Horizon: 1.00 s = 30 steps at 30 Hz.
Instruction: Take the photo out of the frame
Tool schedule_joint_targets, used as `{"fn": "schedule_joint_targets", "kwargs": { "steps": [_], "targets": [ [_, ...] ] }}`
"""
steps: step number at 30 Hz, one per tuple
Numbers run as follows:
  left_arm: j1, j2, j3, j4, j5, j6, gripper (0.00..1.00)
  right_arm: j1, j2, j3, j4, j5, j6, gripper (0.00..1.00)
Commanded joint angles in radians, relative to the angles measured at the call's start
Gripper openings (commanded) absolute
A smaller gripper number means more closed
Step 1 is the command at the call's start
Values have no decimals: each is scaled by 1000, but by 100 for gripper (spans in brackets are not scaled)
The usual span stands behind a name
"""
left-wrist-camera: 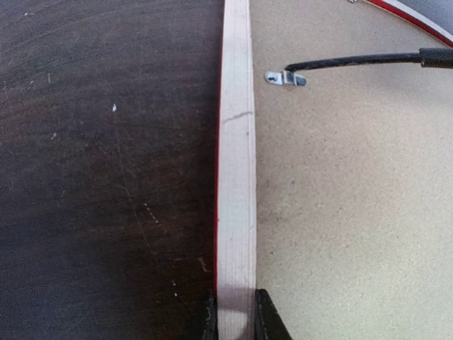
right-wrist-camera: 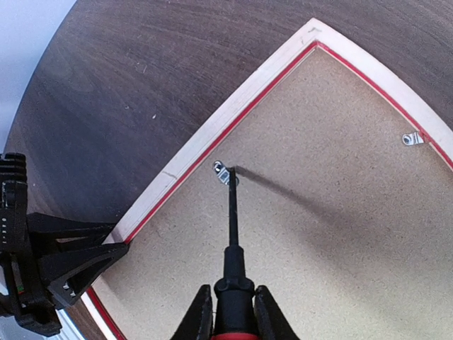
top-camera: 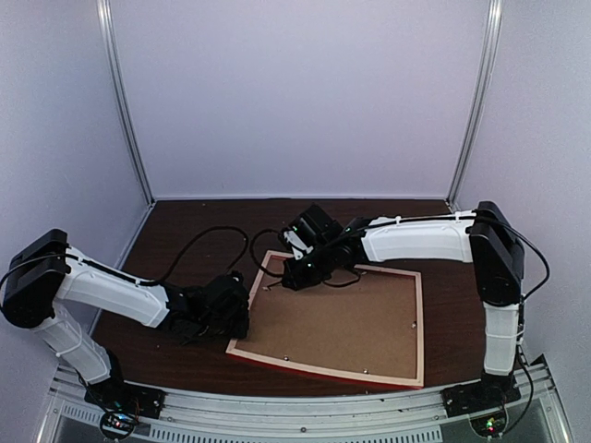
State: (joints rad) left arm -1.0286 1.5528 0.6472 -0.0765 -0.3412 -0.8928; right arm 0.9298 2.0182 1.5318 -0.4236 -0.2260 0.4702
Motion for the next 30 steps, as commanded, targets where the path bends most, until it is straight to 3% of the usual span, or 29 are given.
{"fn": "schedule_joint_targets", "kwargs": {
  "steps": [1, 11, 20, 30],
  "targets": [
    [6, -7, -41, -42, 5, 2, 10, 5, -39, 22, -35, 67, -21, 0],
    [5, -88, -32, -99, -20, 14, 23, -22, -98, 64, -98, 138, -74, 0],
    [29, -230, 4, -212, -54, 58, 45, -40, -203, 17, -124, 205, -100, 0],
    [195, -242, 114, -254, 52, 211, 57, -43, -379, -105, -177, 334, -125, 0]
  ]
}}
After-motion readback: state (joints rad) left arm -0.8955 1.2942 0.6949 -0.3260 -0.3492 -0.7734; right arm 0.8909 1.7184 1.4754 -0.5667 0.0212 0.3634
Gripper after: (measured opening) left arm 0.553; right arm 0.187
